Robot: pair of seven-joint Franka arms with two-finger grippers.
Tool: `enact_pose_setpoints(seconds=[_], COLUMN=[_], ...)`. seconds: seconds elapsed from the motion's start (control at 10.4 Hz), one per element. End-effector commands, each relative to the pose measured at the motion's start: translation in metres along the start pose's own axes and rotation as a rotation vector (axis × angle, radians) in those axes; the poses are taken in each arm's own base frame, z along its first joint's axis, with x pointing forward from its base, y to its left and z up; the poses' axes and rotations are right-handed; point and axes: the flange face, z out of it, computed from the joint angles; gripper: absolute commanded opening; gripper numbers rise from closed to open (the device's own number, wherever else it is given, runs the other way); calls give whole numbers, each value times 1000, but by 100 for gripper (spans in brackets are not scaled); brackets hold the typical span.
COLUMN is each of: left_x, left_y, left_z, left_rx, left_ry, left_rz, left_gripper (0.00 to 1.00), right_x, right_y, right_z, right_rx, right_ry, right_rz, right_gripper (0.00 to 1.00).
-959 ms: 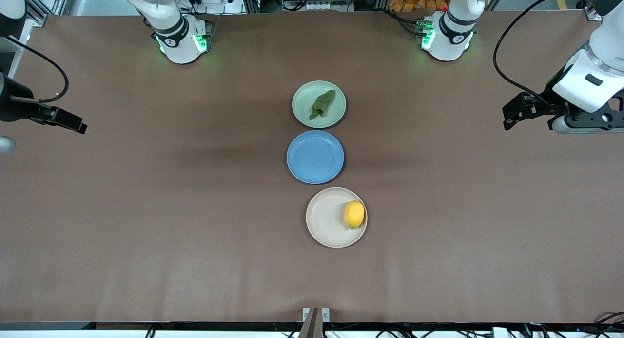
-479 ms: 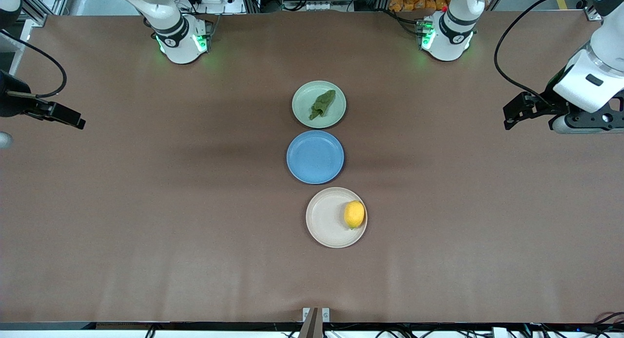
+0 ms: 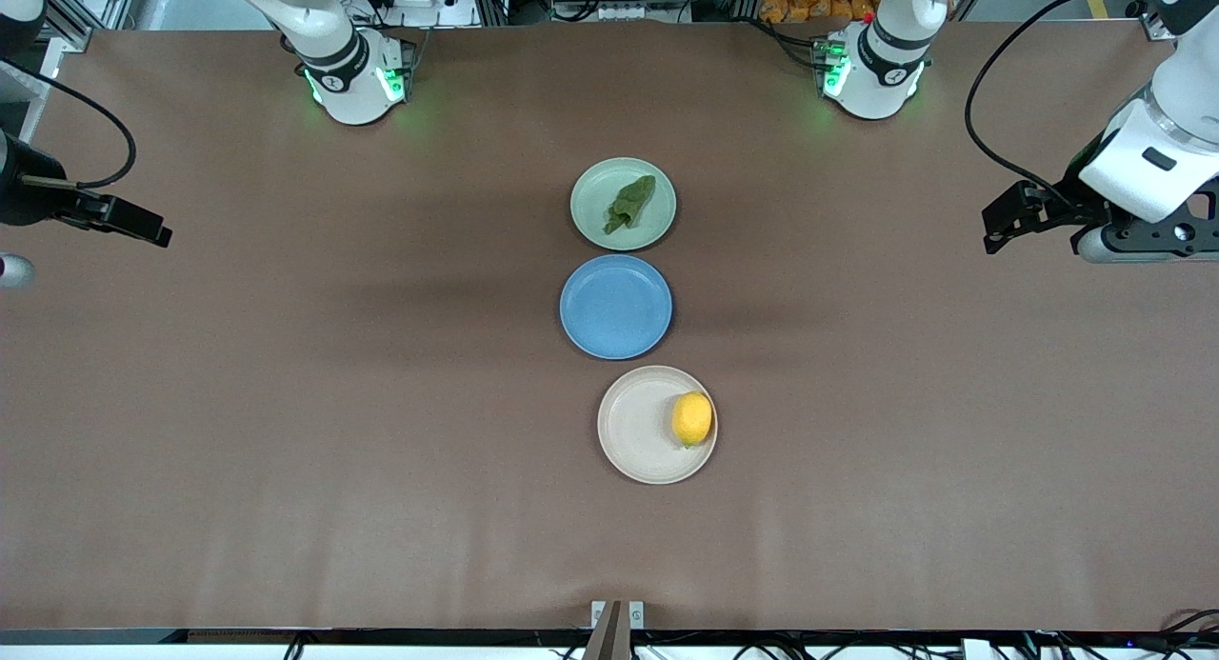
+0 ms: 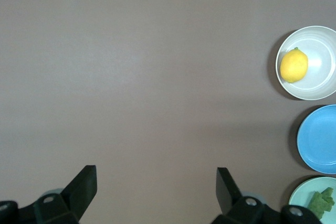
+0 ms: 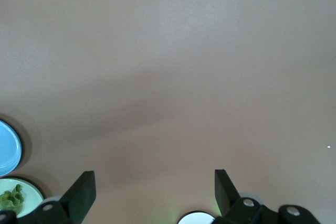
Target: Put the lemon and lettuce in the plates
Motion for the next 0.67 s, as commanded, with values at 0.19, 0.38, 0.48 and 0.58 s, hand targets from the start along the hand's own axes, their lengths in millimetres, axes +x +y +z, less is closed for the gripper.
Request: enact_pose_setpoints(seconds=[0.19, 0.38, 0.48, 0.58], left_x=[-2, -2, -1, -1], left_y=[-5, -6, -8, -13], left_z=[-3, -3, -4, -4], left_rx=[-13, -14, -14, -14], left_ry=[-6, -7, -4, -3], left_rz=[21, 18, 14, 7], left_gripper=[100, 100, 100, 100], right_x=[-1, -1, -1, -1], right_y=[0, 0, 0, 0], right_z=[-5, -5, -5, -5], right_rx=[0, 0, 0, 0], right_ry=[-3, -3, -3, -3], right_rz=[-10, -10, -10, -10], right_gripper=[100, 100, 100, 100])
